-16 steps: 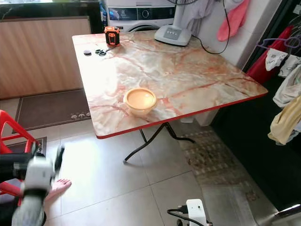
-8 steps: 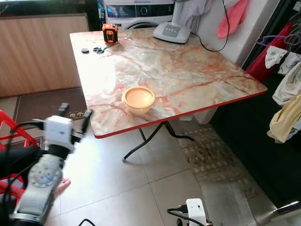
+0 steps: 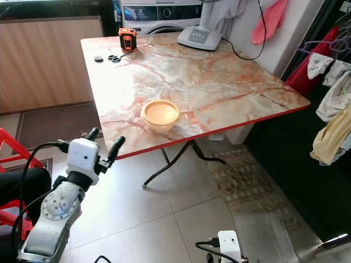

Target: Restocking fridge

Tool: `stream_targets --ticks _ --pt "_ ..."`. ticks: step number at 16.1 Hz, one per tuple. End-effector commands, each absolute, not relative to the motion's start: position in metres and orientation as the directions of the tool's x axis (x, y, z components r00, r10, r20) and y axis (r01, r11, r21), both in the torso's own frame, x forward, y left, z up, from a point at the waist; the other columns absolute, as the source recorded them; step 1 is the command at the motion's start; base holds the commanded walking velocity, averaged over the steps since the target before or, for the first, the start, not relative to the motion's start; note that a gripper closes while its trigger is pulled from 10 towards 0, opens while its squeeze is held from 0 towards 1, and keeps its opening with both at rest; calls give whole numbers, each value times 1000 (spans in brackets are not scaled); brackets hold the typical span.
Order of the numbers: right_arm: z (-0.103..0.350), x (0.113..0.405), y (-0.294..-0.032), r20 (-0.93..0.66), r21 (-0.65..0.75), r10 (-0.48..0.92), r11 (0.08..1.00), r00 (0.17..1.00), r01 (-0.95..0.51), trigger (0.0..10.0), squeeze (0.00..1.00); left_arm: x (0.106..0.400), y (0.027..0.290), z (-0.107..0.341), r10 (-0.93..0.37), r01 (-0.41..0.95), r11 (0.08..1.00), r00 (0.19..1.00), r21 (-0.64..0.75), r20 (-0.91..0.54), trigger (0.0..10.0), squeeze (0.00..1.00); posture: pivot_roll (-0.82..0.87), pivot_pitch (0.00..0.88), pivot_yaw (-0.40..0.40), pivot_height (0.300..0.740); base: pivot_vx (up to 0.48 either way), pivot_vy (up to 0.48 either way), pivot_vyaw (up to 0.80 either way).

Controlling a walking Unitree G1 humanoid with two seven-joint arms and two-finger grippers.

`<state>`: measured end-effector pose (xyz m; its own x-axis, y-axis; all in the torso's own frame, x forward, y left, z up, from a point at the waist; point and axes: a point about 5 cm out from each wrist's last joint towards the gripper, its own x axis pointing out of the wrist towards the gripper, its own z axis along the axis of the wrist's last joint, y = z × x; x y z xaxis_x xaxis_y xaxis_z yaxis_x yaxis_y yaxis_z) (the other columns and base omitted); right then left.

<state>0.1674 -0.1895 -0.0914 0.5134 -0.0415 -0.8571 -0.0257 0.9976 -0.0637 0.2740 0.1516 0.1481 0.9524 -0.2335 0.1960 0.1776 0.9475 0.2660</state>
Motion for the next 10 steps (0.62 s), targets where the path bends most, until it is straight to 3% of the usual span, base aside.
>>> stream_targets --ticks 1,10 --pt "-91 166 -193 -853 -62 -51 998 519 -4 10000 0 273 148 154 -238 183 951 949 251 209 10000 0 60 66 -104 740 0 0 0" --pt "-92 166 -193 -855 -60 -48 998 517 -7 10000 0 275 150 158 -216 166 958 953 232 211 10000 0 56 59 -98 740 260 0 0"
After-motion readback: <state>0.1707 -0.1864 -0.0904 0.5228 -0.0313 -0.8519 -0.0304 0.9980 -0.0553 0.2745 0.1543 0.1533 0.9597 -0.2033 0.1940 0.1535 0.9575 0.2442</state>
